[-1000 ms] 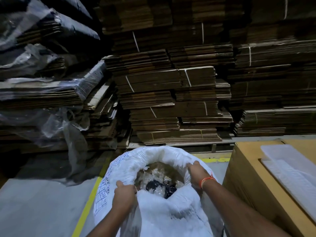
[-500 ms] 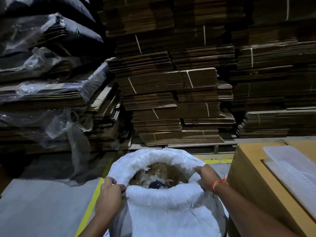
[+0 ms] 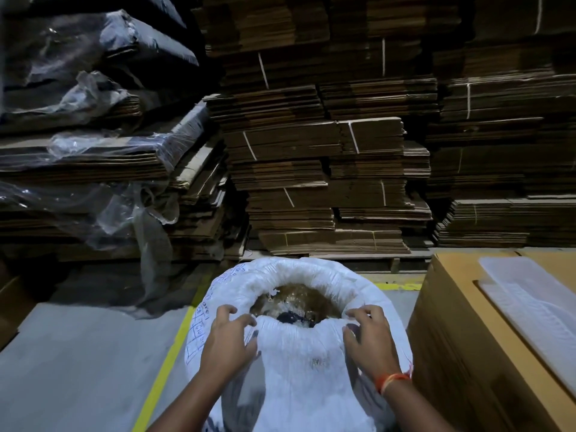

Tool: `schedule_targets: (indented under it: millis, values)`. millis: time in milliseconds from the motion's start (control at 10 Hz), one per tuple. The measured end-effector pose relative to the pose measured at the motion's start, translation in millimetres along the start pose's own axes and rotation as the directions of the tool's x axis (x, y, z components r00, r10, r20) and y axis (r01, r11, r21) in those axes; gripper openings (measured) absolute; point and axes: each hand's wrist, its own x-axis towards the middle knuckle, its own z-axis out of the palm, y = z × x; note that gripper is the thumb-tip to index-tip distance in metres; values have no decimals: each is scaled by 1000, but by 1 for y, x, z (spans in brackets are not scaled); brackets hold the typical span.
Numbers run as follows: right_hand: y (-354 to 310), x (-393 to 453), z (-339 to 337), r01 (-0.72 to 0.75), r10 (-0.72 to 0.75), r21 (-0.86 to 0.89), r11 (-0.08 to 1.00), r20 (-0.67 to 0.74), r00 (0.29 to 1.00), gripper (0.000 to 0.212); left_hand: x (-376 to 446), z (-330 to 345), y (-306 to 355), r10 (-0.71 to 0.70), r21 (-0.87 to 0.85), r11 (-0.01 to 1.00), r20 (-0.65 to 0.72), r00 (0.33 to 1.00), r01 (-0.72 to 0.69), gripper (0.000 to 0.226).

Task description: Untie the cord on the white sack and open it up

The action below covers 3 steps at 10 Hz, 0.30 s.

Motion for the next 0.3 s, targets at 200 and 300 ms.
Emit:
schedule_targets:
  millis: [200, 300]
  values:
    - [-5, -30, -12, 54, -60, 137, 989, 36, 998, 24, -27, -7, 3, 95, -145, 985, -6, 995, -95, 32]
    - [-6, -23, -15, 52, -54, 199, 979, 4, 999, 22, -26, -4, 4, 148, -286, 947, -28, 989, -150, 27]
